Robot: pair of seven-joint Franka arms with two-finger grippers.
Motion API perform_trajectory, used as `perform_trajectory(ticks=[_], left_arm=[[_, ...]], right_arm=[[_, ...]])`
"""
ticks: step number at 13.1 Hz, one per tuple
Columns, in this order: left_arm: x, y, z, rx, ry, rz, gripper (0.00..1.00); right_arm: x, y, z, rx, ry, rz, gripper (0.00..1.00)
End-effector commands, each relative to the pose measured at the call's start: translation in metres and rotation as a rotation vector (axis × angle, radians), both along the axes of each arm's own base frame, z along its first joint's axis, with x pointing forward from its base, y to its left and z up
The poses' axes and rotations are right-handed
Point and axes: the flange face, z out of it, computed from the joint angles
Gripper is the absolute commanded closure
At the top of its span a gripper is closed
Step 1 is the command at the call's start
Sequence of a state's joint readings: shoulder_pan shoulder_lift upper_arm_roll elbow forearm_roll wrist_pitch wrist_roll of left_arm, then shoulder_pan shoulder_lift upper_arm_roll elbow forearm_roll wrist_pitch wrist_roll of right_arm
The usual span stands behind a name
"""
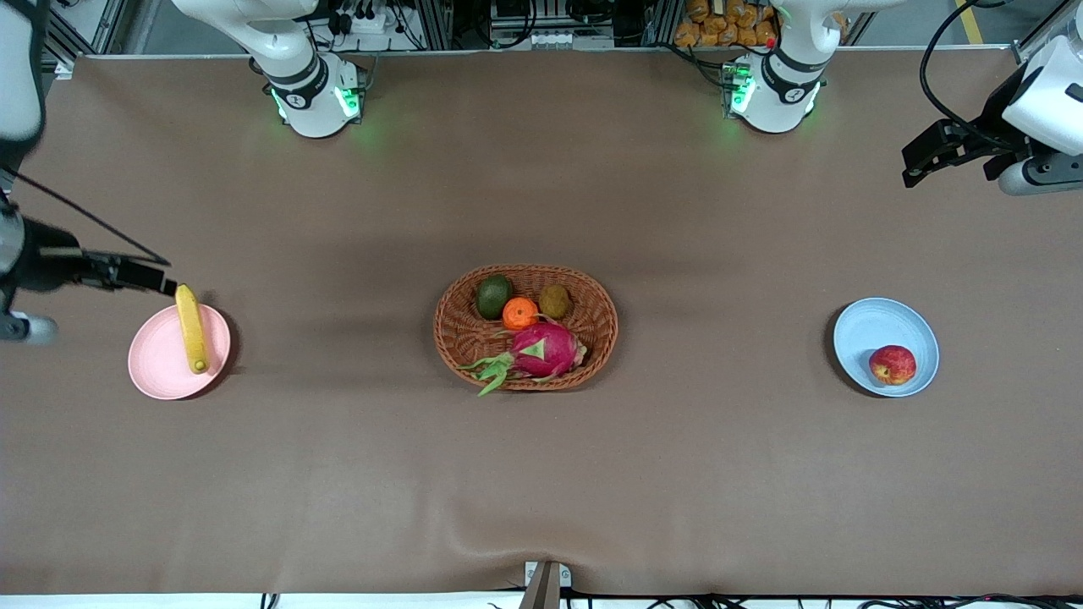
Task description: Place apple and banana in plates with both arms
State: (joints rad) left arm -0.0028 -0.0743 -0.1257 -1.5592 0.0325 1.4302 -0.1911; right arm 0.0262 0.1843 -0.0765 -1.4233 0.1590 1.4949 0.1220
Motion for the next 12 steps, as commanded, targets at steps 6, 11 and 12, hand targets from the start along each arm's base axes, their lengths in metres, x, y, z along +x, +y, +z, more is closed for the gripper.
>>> perform_trajectory(ticks=[6,11,12], left_arm=[[-0.002,0.007,0.002,-0.014,0.001,0.01,0.0],[-0.001,0.01,0.004,-0.015,-0.002,0.011,0.0],[-0.001,0.011,0.004,-0.015,-0.002,0.011,0.0]], right_arm=[[-0.072,0.001,0.087,-0.03,-0.091,-0.057,0.0],[-0.067,0.008,0.084,-0.095,-0.114,-0.035,0.0],[-0.066,0.009,0.086,-0.093,-0.129,-0.038,0.0]])
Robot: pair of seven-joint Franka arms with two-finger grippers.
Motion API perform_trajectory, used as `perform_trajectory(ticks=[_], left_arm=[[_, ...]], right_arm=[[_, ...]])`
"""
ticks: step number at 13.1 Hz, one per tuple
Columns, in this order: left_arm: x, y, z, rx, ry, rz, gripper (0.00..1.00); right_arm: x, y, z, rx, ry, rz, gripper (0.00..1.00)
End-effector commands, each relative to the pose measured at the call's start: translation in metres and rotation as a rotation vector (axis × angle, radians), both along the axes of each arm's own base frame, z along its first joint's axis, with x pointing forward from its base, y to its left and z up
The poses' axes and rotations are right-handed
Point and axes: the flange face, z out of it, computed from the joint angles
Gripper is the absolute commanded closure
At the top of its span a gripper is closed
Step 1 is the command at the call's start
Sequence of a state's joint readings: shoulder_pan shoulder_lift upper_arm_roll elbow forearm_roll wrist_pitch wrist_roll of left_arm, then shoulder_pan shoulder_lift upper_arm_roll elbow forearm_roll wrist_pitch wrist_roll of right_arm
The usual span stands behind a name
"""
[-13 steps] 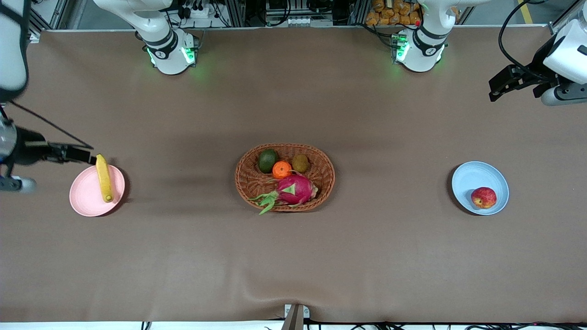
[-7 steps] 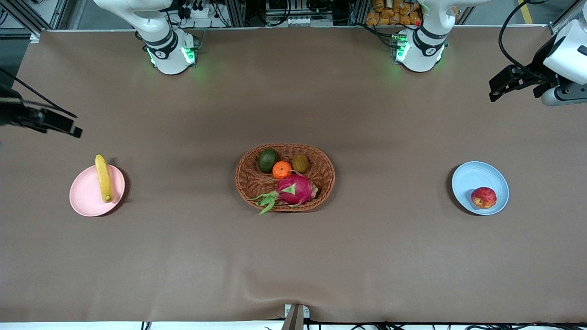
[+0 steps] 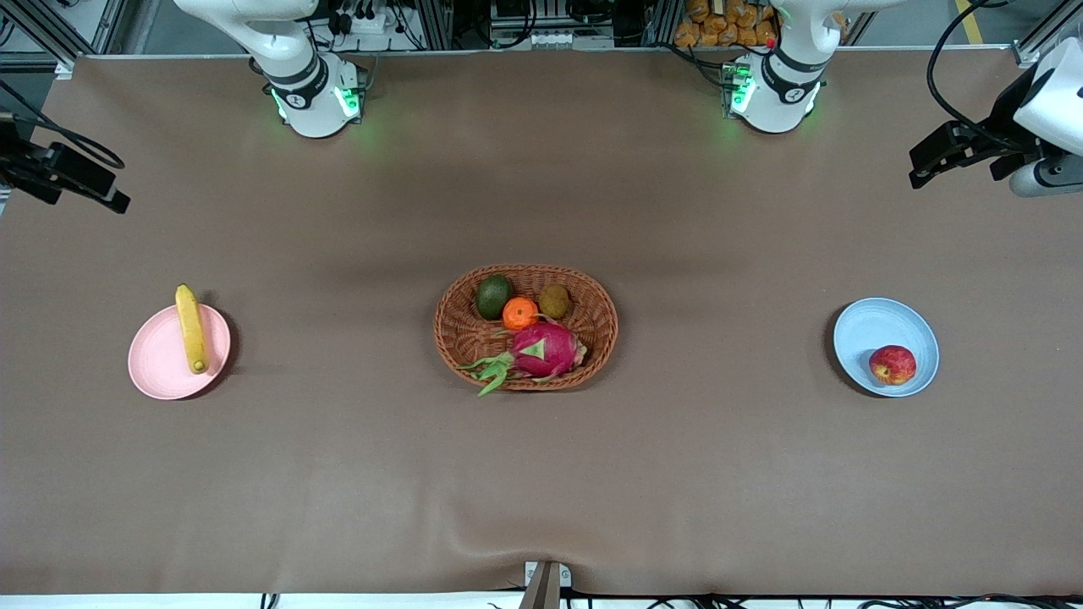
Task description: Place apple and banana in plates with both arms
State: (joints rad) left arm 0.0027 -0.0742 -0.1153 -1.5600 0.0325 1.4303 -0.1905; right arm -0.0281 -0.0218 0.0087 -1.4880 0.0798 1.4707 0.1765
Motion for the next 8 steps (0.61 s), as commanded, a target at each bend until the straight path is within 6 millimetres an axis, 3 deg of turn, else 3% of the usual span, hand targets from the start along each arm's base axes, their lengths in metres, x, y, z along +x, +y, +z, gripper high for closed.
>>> perform_trajectory(ticks=[1,3,5,8], left_arm=[[-0.001,0.003,0.003,-0.015,-0.001,-0.005,0.0],[-0.001,0.003,0.004,-0.015,-0.003,-0.007,0.0],[-0.001,0.004,0.005,-0.013,-0.004,-0.02,0.0],[0.0,0.006,0.003,-0.012,-0.001,-0.025,0.0]], right_arm=[[-0.001,0.002,0.002,-0.019,-0.026,-0.017,0.0],[0.001,0.004,0.0,-0.054,-0.027,0.012,0.0],[0.0,0.026,0.0,-0.132,-0.029,0.072,0.0],[0.0,0.027,-0.002,-0.136,-0.025,0.118,0.0]])
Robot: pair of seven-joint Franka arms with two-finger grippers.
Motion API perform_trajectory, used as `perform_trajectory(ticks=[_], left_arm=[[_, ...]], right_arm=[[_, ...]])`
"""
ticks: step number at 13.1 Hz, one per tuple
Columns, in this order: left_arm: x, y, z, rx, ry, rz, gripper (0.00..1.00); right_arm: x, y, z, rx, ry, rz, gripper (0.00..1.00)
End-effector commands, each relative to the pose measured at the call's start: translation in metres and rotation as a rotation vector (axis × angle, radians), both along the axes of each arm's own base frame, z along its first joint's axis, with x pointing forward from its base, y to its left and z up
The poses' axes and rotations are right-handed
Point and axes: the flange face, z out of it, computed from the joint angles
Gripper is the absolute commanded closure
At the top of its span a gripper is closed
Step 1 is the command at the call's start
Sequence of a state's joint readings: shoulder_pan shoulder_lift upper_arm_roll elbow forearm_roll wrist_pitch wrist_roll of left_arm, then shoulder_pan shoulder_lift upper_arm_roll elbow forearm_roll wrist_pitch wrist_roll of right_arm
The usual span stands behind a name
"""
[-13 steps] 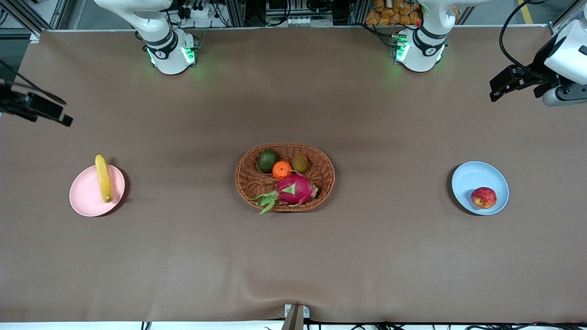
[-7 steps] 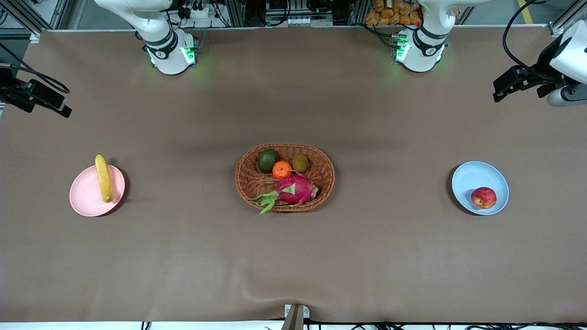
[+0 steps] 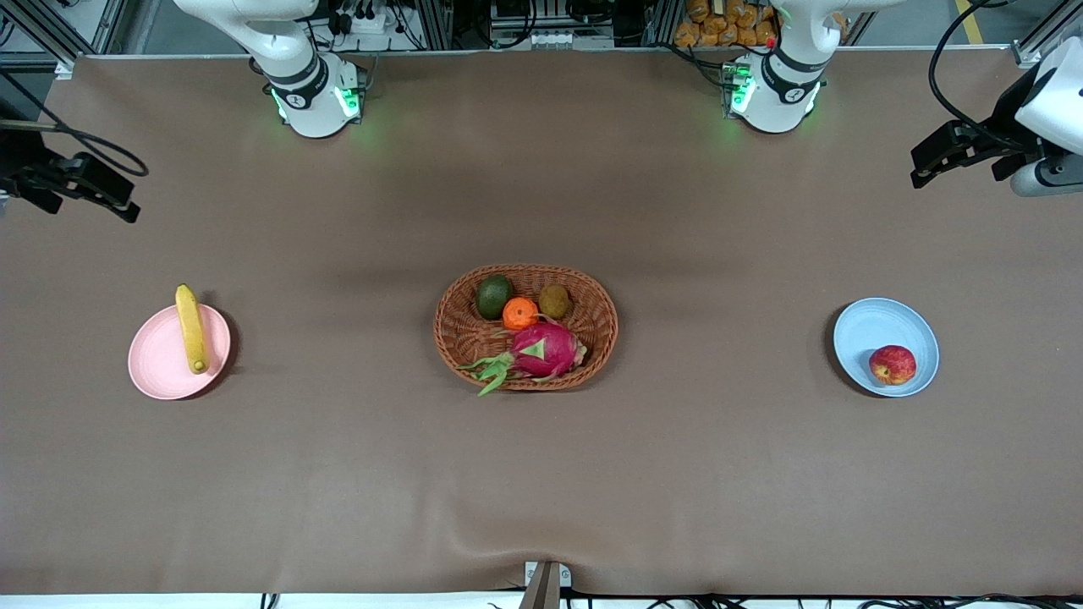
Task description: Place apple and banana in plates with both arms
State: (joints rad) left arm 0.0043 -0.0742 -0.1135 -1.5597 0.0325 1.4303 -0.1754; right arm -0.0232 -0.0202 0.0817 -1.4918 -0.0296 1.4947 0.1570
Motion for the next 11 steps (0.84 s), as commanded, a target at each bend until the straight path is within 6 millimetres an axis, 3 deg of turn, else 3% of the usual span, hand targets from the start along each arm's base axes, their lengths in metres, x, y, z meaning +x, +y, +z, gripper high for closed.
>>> perform_trajectory(ticks=[1,11], left_arm=[[-0.0001,0.0029,0.0026,-0.012,0.0,-0.012,0.0],[0.002,0.0043,0.0036,-0.014,-0.003,0.002,0.0]], right_arm=[[-0.0024,-0.0025,-0.0011,-0.024,-0.001,0.032,0.0],[-0.0024,-0.0087,-0.0036,-0.014,0.007,0.021,0.0]])
